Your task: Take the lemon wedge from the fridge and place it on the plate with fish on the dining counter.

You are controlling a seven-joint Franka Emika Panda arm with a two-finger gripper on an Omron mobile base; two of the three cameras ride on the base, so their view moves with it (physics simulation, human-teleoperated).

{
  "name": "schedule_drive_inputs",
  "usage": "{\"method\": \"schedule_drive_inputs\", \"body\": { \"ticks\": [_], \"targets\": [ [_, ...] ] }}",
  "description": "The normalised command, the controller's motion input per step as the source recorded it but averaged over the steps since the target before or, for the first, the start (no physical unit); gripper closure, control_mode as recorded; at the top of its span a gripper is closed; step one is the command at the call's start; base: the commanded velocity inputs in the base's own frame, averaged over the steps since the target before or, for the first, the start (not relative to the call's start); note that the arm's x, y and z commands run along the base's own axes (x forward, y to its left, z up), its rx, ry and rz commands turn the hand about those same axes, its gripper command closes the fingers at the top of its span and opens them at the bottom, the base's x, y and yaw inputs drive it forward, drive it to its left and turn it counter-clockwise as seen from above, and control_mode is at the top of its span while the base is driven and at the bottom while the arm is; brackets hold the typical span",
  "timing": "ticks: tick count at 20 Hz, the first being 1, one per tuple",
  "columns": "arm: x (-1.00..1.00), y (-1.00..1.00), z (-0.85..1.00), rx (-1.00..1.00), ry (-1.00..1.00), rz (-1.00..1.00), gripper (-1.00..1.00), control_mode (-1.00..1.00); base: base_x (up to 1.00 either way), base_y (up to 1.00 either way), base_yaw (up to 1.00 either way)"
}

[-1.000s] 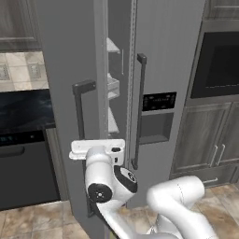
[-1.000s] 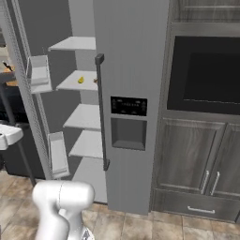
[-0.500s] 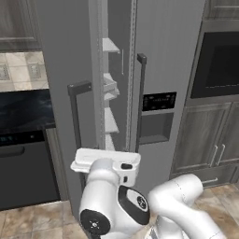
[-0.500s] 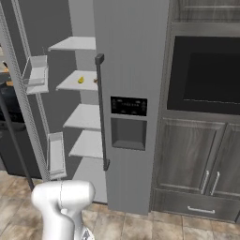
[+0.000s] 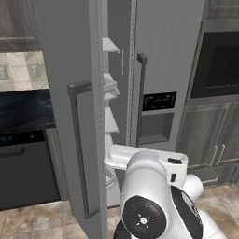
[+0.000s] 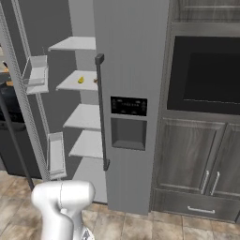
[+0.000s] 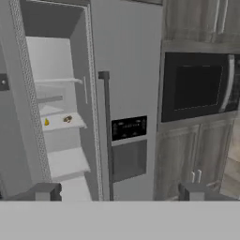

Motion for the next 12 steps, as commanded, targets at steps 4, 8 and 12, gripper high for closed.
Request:
{"method": "schedule_drive_inputs", "body": {
  "ticks": [4,8,12],
  "targets": [
    [0.39,-1.00,0.32,0.21,0.16,0.12,-1.00,-1.00,0.00,0.00,0.00],
    [0.60,-0.96,0.00,0.23,0.21,0.24,-1.00,-1.00,0.00,0.00,0.00],
    [0.51,-0.78,0.00,0.15,0.24,0.34,-1.00,-1.00,0.00,0.00,0.00]
  ]
}}
